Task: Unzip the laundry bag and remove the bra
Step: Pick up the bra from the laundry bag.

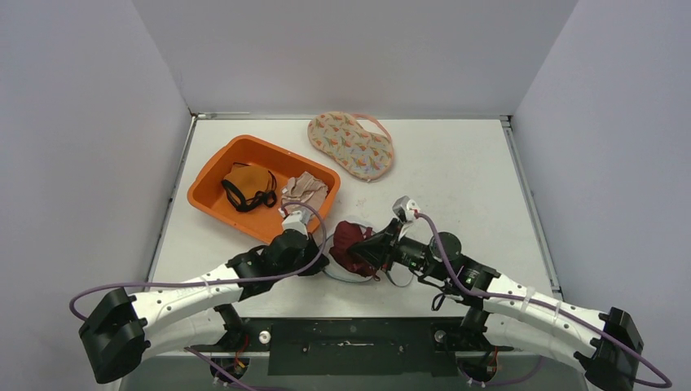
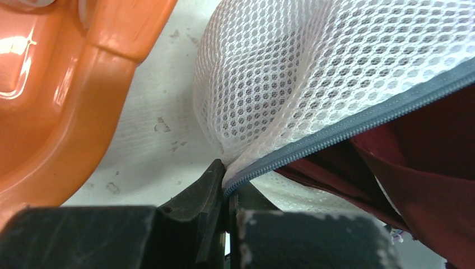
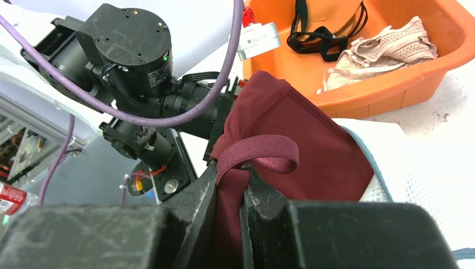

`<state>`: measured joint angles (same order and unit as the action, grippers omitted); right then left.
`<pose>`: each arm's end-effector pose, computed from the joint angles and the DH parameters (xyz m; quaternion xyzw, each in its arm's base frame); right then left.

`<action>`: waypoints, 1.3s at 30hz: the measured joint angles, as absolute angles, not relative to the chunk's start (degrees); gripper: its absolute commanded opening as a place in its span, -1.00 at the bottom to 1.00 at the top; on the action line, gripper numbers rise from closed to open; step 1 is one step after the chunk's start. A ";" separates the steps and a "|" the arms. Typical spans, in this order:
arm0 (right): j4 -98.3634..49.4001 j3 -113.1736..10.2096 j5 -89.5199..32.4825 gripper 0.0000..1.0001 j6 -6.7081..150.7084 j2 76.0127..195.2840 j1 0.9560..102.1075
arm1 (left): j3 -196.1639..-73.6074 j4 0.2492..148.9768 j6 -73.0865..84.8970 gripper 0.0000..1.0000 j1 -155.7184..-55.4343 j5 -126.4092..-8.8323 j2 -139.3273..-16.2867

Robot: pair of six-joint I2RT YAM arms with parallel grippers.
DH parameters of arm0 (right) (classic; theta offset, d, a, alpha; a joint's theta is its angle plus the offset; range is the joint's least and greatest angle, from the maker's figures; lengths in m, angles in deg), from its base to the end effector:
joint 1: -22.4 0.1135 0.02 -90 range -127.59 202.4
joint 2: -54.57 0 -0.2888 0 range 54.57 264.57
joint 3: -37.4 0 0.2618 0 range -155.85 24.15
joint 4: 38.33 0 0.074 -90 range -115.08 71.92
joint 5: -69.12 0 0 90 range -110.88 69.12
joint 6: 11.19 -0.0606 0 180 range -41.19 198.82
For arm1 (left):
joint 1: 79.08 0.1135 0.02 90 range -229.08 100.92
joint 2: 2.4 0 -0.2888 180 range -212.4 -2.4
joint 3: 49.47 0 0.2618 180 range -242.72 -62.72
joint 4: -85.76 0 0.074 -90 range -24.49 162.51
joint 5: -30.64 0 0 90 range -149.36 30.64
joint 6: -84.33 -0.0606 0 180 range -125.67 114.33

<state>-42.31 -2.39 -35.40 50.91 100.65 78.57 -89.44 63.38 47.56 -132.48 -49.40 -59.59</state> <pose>0.1057 0.1849 0.2875 -0.2596 0.6724 0.5278 0.4493 0.1375 -0.1676 0.1935 -0.0356 0.9015 -0.2932 0.3164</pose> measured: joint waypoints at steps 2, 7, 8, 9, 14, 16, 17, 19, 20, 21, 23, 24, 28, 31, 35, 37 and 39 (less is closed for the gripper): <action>-42.84 -2.39 -35.80 -0.89 49.76 100.30 77.95 | -90.38 63.49 47.34 -1.00 -132.48 -49.56 -59.96; -44.96 -2.61 -35.18 -0.89 47.70 99.54 77.19 | -92.91 64.26 46.51 -1.00 -132.48 -50.28 -62.17; -45.07 -2.85 -34.79 -0.89 47.61 99.34 77.19 | -93.09 64.63 46.38 -1.00 -132.48 -50.43 -62.54; -45.00 -3.18 -34.51 -0.89 47.53 99.08 77.19 | -93.09 65.00 46.33 -1.00 -132.48 -50.47 -62.82; -42.29 -7.77 -32.17 -0.89 48.38 97.90 77.08 | -93.09 65.85 46.18 -1.00 -132.48 -50.67 -64.51; -40.78 -10.28 -31.27 -0.89 49.28 97.33 76.91 | -93.09 66.38 46.18 -1.00 -132.48 -50.78 -65.38; -39.97 -11.35 -30.92 -0.89 49.71 97.07 76.80 | -93.09 66.73 46.18 -1.00 -132.48 -50.87 -65.80; -38.33 -13.41 -30.37 -0.89 50.46 96.61 76.75 | -93.09 67.36 46.18 -1.00 -132.48 -50.96 -66.58; -37.52 -14.33 -30.18 -0.89 50.89 96.39 76.75 | -93.09 67.67 46.18 -1.00 -132.48 -51.02 -66.89; -36.85 -15.09 -29.96 -0.89 51.24 96.19 76.75 | -93.09 67.95 46.14 -1.00 -132.48 -51.06 -67.17; -35.86 -16.12 -29.59 -0.89 51.61 95.65 76.73 | -93.09 68.19 46.03 -1.00 -132.48 -51.06 -67.61; -35.43 -16.49 -29.39 -0.89 51.79 95.32 76.71 | -93.09 68.21 45.90 -1.00 -132.48 -51.06 -67.85; -34.20 -18.22 -28.67 -0.89 52.36 94.45 76.71 | -93.09 68.24 45.46 -1.00 -132.42 -51.06 -68.84; -33.48 -19.92 -27.75 -0.89 52.79 94.42 76.71 | -93.11 68.15 45.07 -1.00 -132.31 -51.06 -69.43; -33.11 -22.50 -26.11 -0.89 53.71 94.42 76.71 | -93.11 68.00 44.78 -1.00 -132.22 -51.06 -69.62; -32.67 -24.14 -25.11 -0.89 54.37 94.45 76.71 | -93.11 67.93 44.65 -0.99 -132.22 -51.04 -69.62; -31.49 -26.37 -23.97 -0.89 55.15 94.80 76.71 | -93.33 67.43 44.65 -0.78 -132.22 -51.04 -69.62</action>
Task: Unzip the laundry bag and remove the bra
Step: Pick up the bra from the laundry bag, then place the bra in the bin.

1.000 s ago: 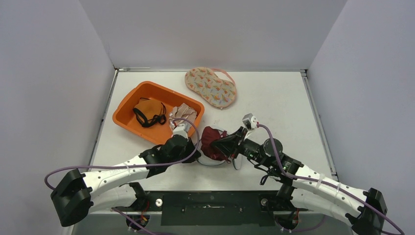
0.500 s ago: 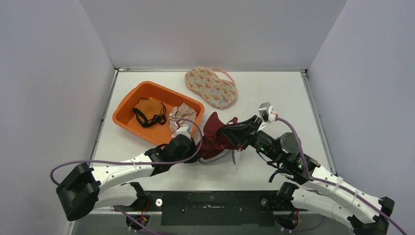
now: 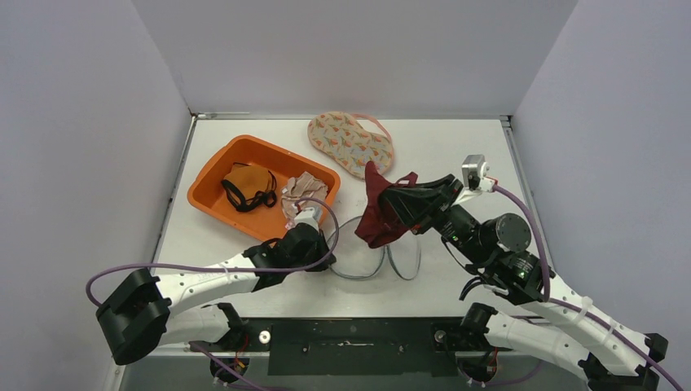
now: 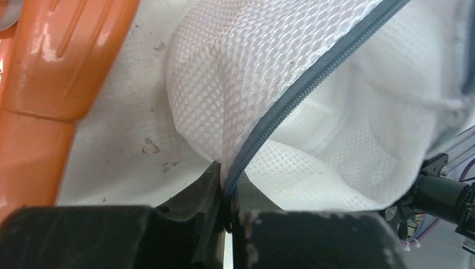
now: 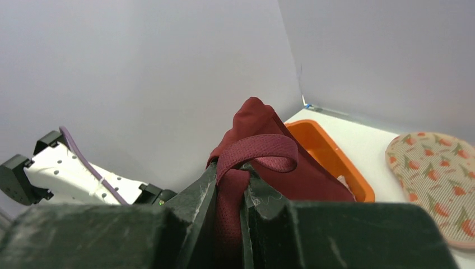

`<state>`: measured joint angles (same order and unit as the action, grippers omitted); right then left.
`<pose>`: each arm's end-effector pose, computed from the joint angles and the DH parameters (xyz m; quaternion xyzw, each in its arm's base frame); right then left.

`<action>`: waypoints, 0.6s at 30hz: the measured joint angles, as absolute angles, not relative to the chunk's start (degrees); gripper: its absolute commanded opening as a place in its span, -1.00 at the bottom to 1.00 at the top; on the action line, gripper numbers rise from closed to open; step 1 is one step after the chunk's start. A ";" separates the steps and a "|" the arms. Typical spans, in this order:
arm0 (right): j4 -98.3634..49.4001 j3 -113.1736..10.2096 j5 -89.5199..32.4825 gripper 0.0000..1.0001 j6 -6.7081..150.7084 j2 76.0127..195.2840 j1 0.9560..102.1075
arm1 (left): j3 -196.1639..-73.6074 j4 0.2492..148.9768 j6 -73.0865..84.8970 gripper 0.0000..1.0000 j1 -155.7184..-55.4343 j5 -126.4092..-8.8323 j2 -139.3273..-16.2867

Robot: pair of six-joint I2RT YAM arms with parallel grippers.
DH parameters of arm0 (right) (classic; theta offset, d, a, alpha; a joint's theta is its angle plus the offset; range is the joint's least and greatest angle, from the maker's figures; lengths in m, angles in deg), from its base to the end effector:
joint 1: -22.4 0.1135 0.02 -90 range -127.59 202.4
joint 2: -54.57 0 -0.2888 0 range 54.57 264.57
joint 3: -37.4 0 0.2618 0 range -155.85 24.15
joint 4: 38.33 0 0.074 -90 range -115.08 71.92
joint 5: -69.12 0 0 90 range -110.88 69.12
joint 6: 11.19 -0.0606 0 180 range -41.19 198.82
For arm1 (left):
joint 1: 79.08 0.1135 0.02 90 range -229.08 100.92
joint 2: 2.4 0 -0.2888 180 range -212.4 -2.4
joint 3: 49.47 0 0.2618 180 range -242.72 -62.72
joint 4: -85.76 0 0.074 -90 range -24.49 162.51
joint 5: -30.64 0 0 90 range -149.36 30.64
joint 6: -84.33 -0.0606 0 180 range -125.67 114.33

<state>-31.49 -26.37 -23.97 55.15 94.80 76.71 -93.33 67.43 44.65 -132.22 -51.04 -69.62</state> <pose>0.0956 0.1386 0.4432 -0.1786 0.5698 0.5171 0.6133 0.1561 -0.1936 0.1869 -0.0073 0.9105 -0.2794 0.3047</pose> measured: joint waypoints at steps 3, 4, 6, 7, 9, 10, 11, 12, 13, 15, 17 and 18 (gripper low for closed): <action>-30.90 -28.95 -22.22 -0.90 56.31 95.58 76.71 | -93.90 67.06 44.52 -0.24 -132.22 -51.13 -69.34; -30.81 -29.15 -21.48 -0.89 56.66 95.84 76.71 | -94.00 66.97 44.54 -0.06 -132.22 -51.26 -68.97; -30.09 -29.15 -20.04 -0.89 57.30 95.89 76.71 | -94.09 66.60 45.09 0.22 -132.22 -51.65 -67.17; -29.68 -29.15 -19.36 -0.89 57.54 96.06 76.71 | -94.11 66.31 45.37 0.35 -132.22 -51.92 -66.08; -28.59 -29.12 -17.74 -0.89 58.15 96.50 76.71 | -94.18 65.94 46.29 0.46 -132.22 -52.33 -63.22; -28.13 -29.12 -17.11 -0.89 58.43 96.61 76.71 | -94.18 65.79 46.60 0.50 -132.22 -52.40 -61.99; -27.65 -29.10 -16.32 -0.89 58.78 96.83 76.71 | -94.18 65.72 47.12 0.52 -132.20 -52.49 -60.51; -27.08 -29.08 -15.42 -0.89 59.09 97.22 76.71 | -94.18 65.61 47.62 0.53 -132.18 -52.55 -58.98; -26.66 -28.91 -14.48 -0.89 59.37 97.59 76.71 | -94.18 65.55 48.08 0.53 -132.16 -52.55 -57.49; -26.14 -28.03 -12.23 -0.89 59.94 98.03 76.71 | -94.18 65.46 48.96 0.53 -132.11 -52.53 -54.76; -25.98 -26.39 -9.94 -0.89 60.14 98.25 76.69 | -94.18 65.39 49.57 0.54 -132.00 -52.53 -52.97; -25.90 -25.23 -8.63 -0.89 60.14 98.29 76.69 | -94.18 65.33 49.74 0.53 -131.89 -52.49 -52.44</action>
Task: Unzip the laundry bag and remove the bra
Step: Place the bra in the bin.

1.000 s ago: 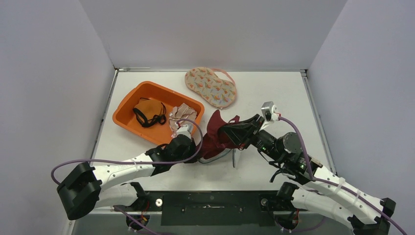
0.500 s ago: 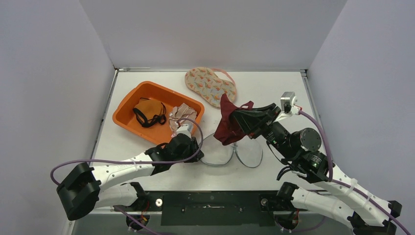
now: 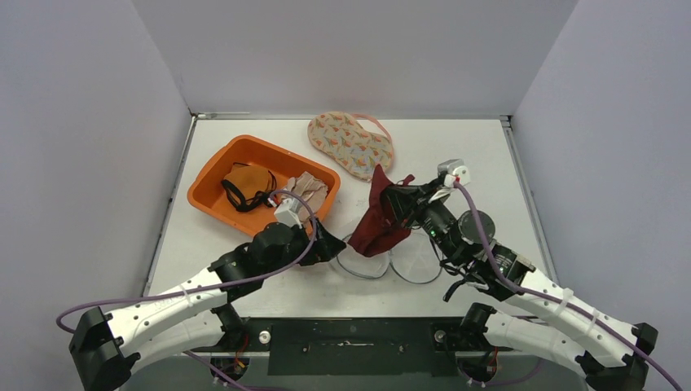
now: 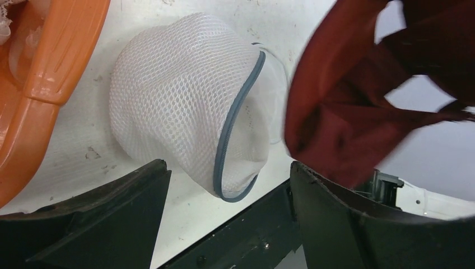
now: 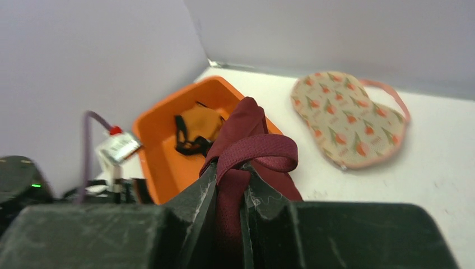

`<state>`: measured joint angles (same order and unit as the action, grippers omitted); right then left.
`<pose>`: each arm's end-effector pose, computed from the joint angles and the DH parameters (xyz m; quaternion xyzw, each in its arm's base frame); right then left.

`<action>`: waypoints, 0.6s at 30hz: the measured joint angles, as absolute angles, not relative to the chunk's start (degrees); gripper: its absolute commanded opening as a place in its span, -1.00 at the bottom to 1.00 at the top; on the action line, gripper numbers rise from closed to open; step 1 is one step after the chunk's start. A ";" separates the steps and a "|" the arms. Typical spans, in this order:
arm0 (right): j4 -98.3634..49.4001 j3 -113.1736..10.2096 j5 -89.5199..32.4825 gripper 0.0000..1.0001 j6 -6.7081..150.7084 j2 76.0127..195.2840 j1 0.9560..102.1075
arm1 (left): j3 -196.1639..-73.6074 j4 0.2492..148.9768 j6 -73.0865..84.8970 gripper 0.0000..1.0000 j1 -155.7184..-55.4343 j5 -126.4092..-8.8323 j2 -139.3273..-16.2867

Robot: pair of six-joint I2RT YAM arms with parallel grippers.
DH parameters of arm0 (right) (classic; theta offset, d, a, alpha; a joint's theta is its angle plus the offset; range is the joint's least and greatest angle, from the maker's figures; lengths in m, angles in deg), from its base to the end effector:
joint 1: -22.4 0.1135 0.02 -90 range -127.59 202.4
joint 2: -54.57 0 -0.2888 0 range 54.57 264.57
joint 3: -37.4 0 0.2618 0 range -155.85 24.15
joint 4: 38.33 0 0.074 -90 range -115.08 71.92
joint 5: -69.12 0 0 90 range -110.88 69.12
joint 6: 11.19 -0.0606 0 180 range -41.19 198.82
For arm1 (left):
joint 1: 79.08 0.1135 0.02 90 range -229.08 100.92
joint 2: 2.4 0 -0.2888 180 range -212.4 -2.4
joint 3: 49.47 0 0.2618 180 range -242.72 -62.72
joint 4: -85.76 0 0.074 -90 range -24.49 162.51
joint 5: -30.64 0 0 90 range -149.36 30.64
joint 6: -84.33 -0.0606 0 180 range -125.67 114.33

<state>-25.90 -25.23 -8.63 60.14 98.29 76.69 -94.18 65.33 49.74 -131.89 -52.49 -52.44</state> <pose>0.1221 0.1478 0.4130 -0.1268 0.6548 0.3838 0.6386 0.1363 -0.1677 0.2522 -0.0510 0.8445 -0.4002 0.3522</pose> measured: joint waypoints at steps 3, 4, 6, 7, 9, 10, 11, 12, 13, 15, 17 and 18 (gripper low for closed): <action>-25.79 -20.71 -4.17 -0.89 59.55 98.82 76.69 | -93.72 64.98 50.73 0.53 -131.85 -52.33 -51.72; -25.72 -19.29 -2.99 -0.89 59.09 99.17 76.69 | -93.28 64.94 50.95 0.53 -131.85 -52.31 -51.55; -25.37 -16.23 -0.87 -0.89 58.24 99.93 76.51 | -92.10 64.52 51.32 0.53 -131.85 -52.16 -50.96; -25.35 -14.79 -0.17 -0.89 57.73 100.17 76.45 | -91.47 64.19 51.56 0.53 -131.85 -52.09 -50.58; -24.96 -11.79 1.25 -0.89 56.77 100.33 76.42 | -90.33 63.49 52.15 0.53 -131.85 -52.03 -49.91; -24.85 -10.90 1.69 -0.89 56.40 100.33 76.42 | -90.09 63.23 52.24 0.53 -131.85 -51.96 -49.75; -24.85 -9.91 2.28 -0.89 55.92 100.33 76.42 | -89.90 62.99 52.37 0.53 -131.85 -51.90 -49.64; -24.76 -8.95 2.91 -0.89 55.55 100.33 76.42 | -89.74 62.95 52.45 0.53 -131.85 -51.87 -49.58; -24.48 -8.38 3.48 -0.89 55.24 100.41 76.42 | -89.68 62.90 52.54 0.52 -131.85 -51.87 -49.58; -24.06 -7.64 4.99 -0.89 54.63 100.98 76.42 | -89.63 62.90 52.63 0.52 -131.85 -51.90 -49.58; -23.10 -7.42 6.98 -0.89 53.89 102.53 76.42 | -89.63 62.95 52.65 0.52 -131.85 -51.90 -49.71; -22.64 -7.42 7.70 -0.89 53.58 103.43 76.42 | -89.63 62.97 52.63 0.52 -131.85 -51.92 -49.93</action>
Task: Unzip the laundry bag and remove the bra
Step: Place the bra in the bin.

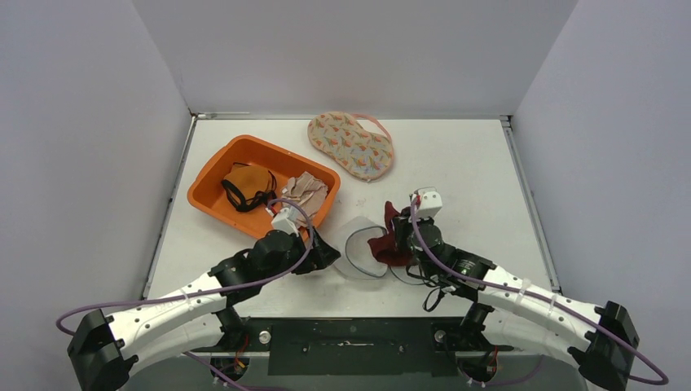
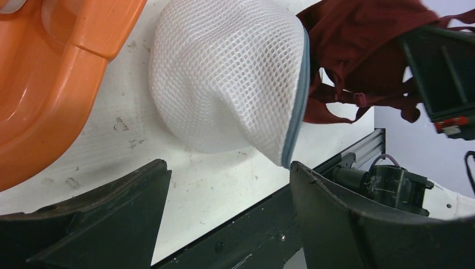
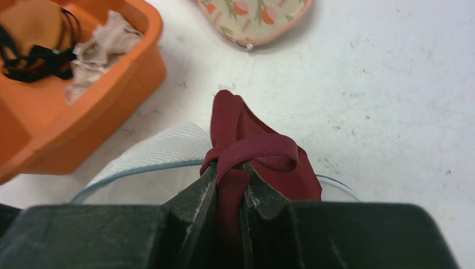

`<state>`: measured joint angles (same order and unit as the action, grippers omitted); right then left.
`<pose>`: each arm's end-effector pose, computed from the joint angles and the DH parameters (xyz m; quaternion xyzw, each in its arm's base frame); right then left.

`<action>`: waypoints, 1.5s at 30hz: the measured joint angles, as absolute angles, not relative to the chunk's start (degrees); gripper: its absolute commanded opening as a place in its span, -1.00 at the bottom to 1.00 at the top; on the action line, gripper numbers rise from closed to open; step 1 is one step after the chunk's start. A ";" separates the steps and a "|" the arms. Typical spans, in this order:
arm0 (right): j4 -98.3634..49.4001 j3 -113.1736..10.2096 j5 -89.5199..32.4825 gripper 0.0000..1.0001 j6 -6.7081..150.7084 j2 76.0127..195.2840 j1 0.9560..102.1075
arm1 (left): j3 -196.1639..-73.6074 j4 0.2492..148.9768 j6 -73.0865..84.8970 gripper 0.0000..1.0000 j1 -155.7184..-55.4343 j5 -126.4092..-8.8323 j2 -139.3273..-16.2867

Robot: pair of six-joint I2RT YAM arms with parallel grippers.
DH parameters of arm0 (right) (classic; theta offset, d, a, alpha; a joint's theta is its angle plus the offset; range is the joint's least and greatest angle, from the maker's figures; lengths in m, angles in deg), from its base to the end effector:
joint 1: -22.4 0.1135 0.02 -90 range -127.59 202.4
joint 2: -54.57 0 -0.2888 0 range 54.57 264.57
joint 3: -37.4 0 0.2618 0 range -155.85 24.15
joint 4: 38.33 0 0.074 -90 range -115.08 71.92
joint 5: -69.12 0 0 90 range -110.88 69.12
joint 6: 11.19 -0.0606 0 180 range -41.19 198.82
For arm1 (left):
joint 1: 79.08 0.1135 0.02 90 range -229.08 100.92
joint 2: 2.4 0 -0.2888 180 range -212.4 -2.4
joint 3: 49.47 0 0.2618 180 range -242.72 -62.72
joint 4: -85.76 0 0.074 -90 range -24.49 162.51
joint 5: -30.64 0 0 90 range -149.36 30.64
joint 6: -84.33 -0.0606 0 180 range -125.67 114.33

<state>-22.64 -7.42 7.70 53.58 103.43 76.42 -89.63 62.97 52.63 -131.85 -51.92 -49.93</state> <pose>0.1474 0.1536 0.2696 -0.0594 0.8029 0.2002 0.5583 0.1276 -0.1550 0.2256 -0.0740 0.8623 -0.3785 0.3280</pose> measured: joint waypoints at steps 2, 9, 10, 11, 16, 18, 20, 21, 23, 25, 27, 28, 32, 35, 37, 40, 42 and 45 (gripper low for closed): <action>-21.18 -7.42 9.14 -0.88 52.73 105.85 76.49 | -89.63 62.99 52.63 0.52 -131.85 -51.92 -50.45; -16.15 -7.42 14.41 -0.20 49.73 114.93 81.60 | -89.63 63.06 52.61 0.51 -131.85 -51.94 -51.79; -15.45 -7.42 14.96 -0.04 49.28 115.82 82.52 | -89.63 63.06 52.59 0.52 -131.85 -51.94 -51.83; -14.66 -7.44 15.35 0.11 48.86 116.48 83.29 | -89.63 63.06 52.59 0.52 -131.85 -51.94 -51.83; -11.19 -8.03 15.83 0.59 47.22 116.59 85.21 | -89.63 63.01 52.54 0.52 -131.85 -51.94 -51.81; -9.39 -9.30 15.74 0.72 46.37 115.91 85.47 | -89.63 62.97 52.41 0.52 -131.85 -51.94 -51.81; -7.43 -10.87 15.66 0.84 45.41 114.53 85.52 | -89.63 62.86 52.34 0.52 -131.85 -51.94 -51.81; -6.51 -11.75 15.55 0.91 44.84 113.53 85.52 | -89.63 62.82 52.30 0.52 -131.85 -51.92 -51.81; -4.48 -13.80 15.37 0.96 43.50 110.77 85.49 | -89.63 62.82 52.21 0.51 -131.85 -51.94 -51.81; -3.06 -15.53 15.31 0.97 42.08 107.84 85.43 | -89.63 62.82 52.19 0.51 -131.85 -51.94 -51.81; -1.70 -16.77 15.31 0.97 39.94 104.54 85.06 | -89.63 62.82 52.17 0.52 -131.85 -51.92 -51.81; -1.05 -17.10 15.33 0.97 38.59 102.93 84.71 | -89.63 62.84 52.17 0.51 -131.85 -51.94 -51.81; 1.27 -16.58 14.91 0.95 30.94 96.70 79.18 | -89.63 62.86 52.17 0.52 -131.83 -51.94 -51.81; 1.69 -12.51 14.50 0.94 23.40 91.19 72.71 | -89.63 63.14 52.17 0.52 -131.83 -52.22 -51.85; 2.60 -9.43 14.13 0.94 19.00 88.06 69.47 | -89.63 63.56 52.17 0.52 -131.83 -52.53 -51.92; 3.46 -5.65 11.79 0.92 13.71 86.03 64.97 | -89.63 64.11 52.19 0.52 -131.83 -53.10 -51.94; 3.37 -3.09 8.95 0.90 11.33 86.01 62.09 | -89.63 64.37 52.19 0.52 -131.83 -53.51 -51.92; 2.82 1.50 4.44 0.81 8.84 86.01 57.78 | -89.63 64.98 52.19 0.51 -131.83 -54.02 -51.92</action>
